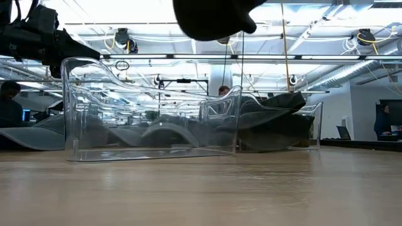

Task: Pick & Place hat
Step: Put the black cap into the top transparent bin

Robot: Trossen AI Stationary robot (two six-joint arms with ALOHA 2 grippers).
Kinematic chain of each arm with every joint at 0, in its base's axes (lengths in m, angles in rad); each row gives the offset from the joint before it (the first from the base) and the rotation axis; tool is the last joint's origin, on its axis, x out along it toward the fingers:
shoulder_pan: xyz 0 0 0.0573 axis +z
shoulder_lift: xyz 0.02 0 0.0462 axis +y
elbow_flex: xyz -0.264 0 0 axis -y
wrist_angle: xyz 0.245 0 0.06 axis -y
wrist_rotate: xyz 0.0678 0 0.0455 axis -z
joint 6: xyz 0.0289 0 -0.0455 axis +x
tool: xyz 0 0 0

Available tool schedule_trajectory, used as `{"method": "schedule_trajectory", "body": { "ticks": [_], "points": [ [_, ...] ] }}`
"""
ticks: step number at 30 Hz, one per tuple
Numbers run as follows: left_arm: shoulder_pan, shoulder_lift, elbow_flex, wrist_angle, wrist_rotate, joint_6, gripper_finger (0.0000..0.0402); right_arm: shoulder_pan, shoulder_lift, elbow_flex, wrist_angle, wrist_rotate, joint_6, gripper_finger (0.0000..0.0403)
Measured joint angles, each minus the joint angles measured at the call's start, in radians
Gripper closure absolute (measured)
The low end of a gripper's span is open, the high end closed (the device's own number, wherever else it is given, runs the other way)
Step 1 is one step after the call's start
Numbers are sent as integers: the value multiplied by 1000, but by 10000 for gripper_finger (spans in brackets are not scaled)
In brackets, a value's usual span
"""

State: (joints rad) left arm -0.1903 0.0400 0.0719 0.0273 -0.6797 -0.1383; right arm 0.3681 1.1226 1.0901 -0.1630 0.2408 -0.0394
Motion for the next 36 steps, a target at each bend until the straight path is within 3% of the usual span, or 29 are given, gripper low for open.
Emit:
{"method": "schedule_trajectory", "body": {
  "ticks": [4,12,18,21,27,33,36],
  "points": [
    [0,0,0,0,0,0,334,-97,-74,0,-68,47,-53,403],
    [0,0,0,0,0,0,334,-316,-107,0,-217,14,-182,403],
    [0,0,0,0,0,0,334,-460,-105,0,-268,-158,-218,403],
    [0,0,0,0,0,0,334,-505,-105,-3,-282,-169,-249,403],
    [0,0,0,0,0,0,334,-581,-104,-97,-212,-290,-289,403],
    [0,0,0,0,0,0,334,-640,-103,-201,-112,-305,-325,403],
    [0,0,0,0,0,0,334,-670,-104,-230,-86,-371,-320,403]
  ]
}}
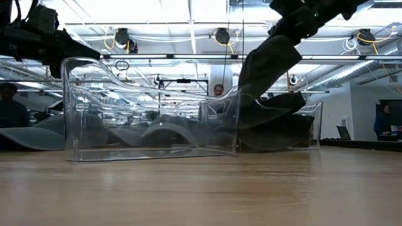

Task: Pick & Place hat
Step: Put the black cap into the top transparent bin

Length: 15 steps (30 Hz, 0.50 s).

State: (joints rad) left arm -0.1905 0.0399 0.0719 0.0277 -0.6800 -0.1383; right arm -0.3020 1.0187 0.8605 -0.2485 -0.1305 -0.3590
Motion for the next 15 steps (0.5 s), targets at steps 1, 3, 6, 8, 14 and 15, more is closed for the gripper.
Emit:
{"method": "schedule_trajectory", "body": {
  "ticks": [1,3,6,8,14,15],
  "points": [
    [0,0,0,0,0,0,334,-7,0,-7,-1,-10,3,403],
    [0,0,0,0,0,0,334,-18,0,-24,0,-10,3,403],
    [0,0,0,0,0,0,334,-35,0,-61,21,-6,3,403],
    [0,0,0,0,0,0,334,-43,0,-98,65,-6,5,403],
    [0,0,0,0,0,0,334,-65,0,-222,192,-32,32,403],
    [0,0,0,0,0,0,334,-66,0,-237,194,-27,33,403]
  ]
}}
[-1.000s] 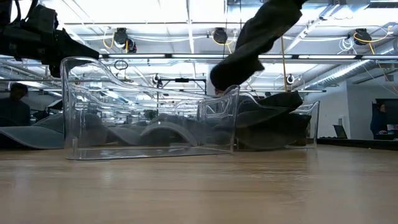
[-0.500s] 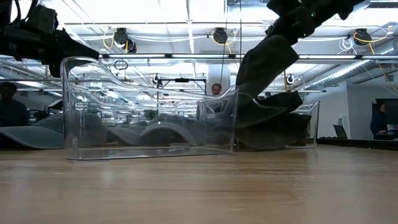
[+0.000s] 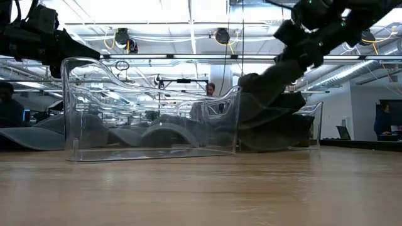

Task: Pick & Place hat
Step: Put the black cap into the top transparent bin

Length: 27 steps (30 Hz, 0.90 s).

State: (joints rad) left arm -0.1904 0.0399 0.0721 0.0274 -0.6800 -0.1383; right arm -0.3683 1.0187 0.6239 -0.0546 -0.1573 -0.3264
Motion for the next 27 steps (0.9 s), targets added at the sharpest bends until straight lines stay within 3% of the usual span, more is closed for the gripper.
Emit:
{"method": "schedule_trajectory", "body": {
  "ticks": [5,10,22,27],
  "points": [
    [0,0,0,0,0,0,334,0,0,-41,2,92,4,403],
    [0,0,0,0,0,0,334,9,0,-49,45,100,95,384],
    [0,0,0,0,0,0,334,23,-92,-49,197,105,236,184],
    [0,0,0,0,0,0,334,34,-134,-33,261,105,279,155]
  ]
}}
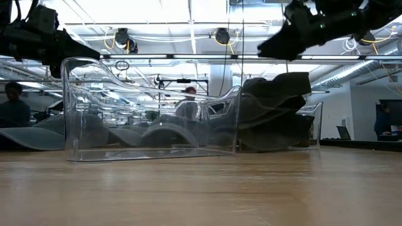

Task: Pick & Place hat
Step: Put the black cap into the top transparent bin

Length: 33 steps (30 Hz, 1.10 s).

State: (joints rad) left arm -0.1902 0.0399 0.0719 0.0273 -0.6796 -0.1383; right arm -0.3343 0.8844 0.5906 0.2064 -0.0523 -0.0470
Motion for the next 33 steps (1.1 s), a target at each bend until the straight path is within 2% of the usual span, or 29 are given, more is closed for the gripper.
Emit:
{"method": "schedule_trajectory", "body": {
  "ticks": [2,5,7,12,13,16,22,25,29,33],
  "points": [
    [0,0,0,0,0,0,334,27,10,48,-26,0,30,169],
    [0,0,0,0,0,0,334,91,64,175,-127,-3,16,212],
    [0,0,0,1,0,0,334,128,120,280,-254,7,-30,250],
    [0,0,0,0,0,0,334,171,331,552,-636,113,-138,373],
    [0,0,0,1,0,0,334,171,379,589,-695,131,-155,387],
    [0,0,0,0,0,0,334,145,503,637,-780,120,-175,397],
    [0,0,0,0,0,0,334,73,662,632,-811,120,-182,402],
    [0,0,0,0,0,0,334,43,705,618,-811,113,-177,402],
    [0,0,0,0,0,0,334,22,738,578,-771,49,-171,403],
    [0,0,0,0,0,0,334,13,749,525,-708,60,-170,403]
  ]
}}
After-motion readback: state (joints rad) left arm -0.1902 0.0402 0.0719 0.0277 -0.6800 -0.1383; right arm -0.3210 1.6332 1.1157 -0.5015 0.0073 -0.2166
